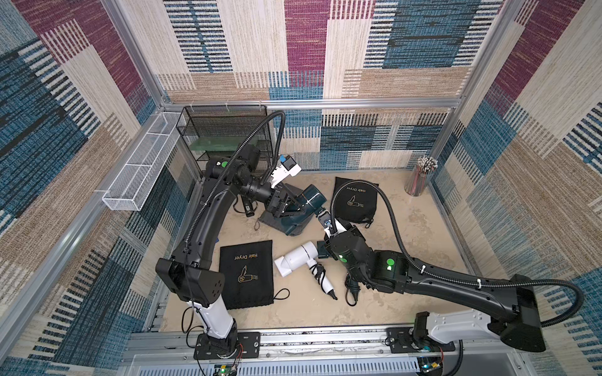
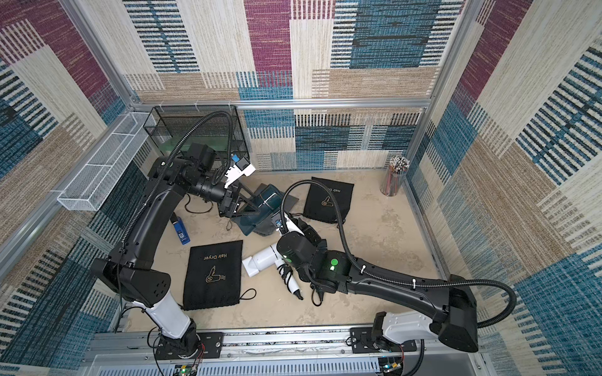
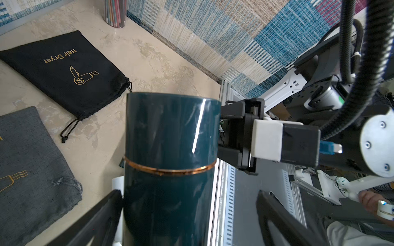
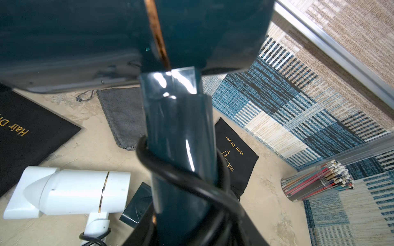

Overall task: Pack away hair dryers
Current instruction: Pick up the hair dryer from the center of the board.

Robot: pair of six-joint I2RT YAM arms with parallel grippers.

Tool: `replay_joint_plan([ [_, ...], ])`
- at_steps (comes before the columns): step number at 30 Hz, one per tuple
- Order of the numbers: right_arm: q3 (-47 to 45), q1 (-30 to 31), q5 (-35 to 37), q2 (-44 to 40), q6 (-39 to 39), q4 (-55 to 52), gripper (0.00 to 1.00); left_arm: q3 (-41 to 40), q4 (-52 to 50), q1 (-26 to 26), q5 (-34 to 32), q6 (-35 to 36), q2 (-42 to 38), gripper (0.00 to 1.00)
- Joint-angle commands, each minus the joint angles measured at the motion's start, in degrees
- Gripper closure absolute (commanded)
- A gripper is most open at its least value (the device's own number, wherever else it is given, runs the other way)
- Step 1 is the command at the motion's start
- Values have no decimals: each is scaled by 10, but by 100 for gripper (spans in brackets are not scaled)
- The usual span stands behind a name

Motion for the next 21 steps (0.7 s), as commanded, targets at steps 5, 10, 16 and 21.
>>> replay_joint_plan([
  [5, 2, 13, 34, 4, -18, 53, 100, -18, -44, -4, 3, 75, -5, 1],
  [10, 7, 21, 44, 24, -31, 54, 100, 0, -54, -5, -21, 105, 3, 1],
  [16, 5, 23, 45, 23, -34, 64, 100, -1, -65, -7, -25, 121, 8, 2],
  [21, 3, 27, 52, 26, -35, 68, 100, -14, -87, -12, -33, 140, 13, 7],
])
